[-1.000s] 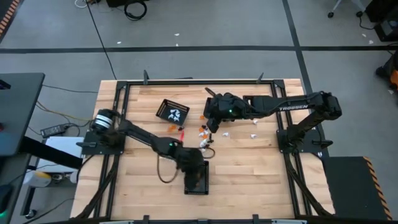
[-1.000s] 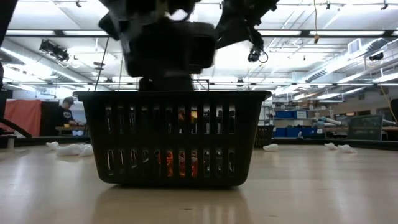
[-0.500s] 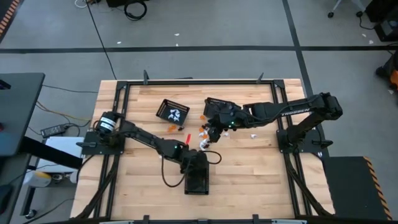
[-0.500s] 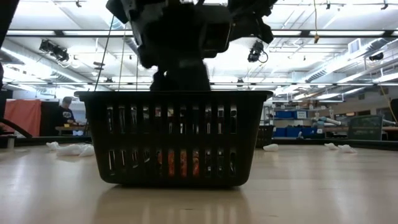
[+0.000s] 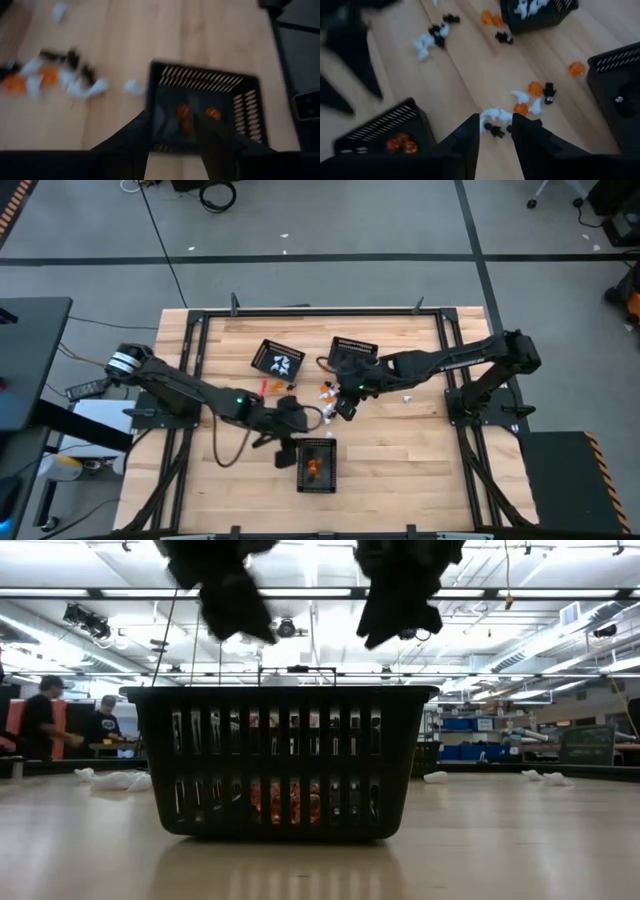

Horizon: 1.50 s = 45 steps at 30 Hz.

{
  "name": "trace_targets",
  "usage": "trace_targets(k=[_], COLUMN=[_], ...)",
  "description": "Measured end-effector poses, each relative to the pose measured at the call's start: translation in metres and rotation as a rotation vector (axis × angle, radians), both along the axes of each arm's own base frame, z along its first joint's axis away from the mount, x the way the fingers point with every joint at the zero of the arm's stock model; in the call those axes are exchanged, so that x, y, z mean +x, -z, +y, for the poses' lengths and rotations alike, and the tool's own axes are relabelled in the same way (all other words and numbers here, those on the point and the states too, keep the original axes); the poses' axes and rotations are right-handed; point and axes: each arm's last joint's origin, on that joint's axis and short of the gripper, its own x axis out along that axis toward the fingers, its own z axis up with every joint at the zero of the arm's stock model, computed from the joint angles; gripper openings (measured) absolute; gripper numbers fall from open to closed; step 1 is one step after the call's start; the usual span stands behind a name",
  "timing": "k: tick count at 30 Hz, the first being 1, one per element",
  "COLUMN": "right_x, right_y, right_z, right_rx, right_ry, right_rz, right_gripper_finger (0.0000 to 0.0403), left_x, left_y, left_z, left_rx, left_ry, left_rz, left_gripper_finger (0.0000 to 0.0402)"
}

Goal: Sort Halloween decoration
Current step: Put the black skeleton toy into the top right black basket

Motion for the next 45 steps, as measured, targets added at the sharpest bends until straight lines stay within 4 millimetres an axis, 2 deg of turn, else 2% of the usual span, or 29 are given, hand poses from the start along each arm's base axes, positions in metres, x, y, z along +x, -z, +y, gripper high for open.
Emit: trace_targets(k=[5, 10, 14, 21, 35, 45], right_x=[0.012, 0.023, 0.027, 0.035, 0.044, 0.041], right_y=[0.028, 0.061, 0.086, 0.116, 0.116, 0.125], right_z=[-0.004, -0.024, -0.039, -0.056, -0.057, -0.049], right_rx=[-0.013, 0.049, 0.086, 0.184, 0.321, 0.339], right_ry=[-0.018, -0.011, 0.058, 0.203, 0.432, 0.518], right_rz=[0.104, 0.231, 0.324, 0.378, 0.262, 0.312], right_gripper_finger=[0.0146, 0.0172, 0.0179, 0.0174, 0.0173, 0.0173], left_x=[-0.042, -0.076, -0.093, -0.108, -0.123, -0.127], left_y=[0.016, 0.023, 0.025, 0.025, 0.022, 0.019], left_z=[0.023, 0.038, 0.045, 0.053, 0.057, 0.058], left_rx=[-0.113, -0.208, -0.220, -0.206, -0.188, -0.192], left_ry=[-0.145, -0.291, -0.394, -0.506, -0.540, -0.538], left_rz=[0.006, -0.035, -0.055, -0.028, 0.014, 0.014], left_gripper_finger=[0.0155, 0.0155, 0.0155, 0.0155, 0.0155, 0.0155])
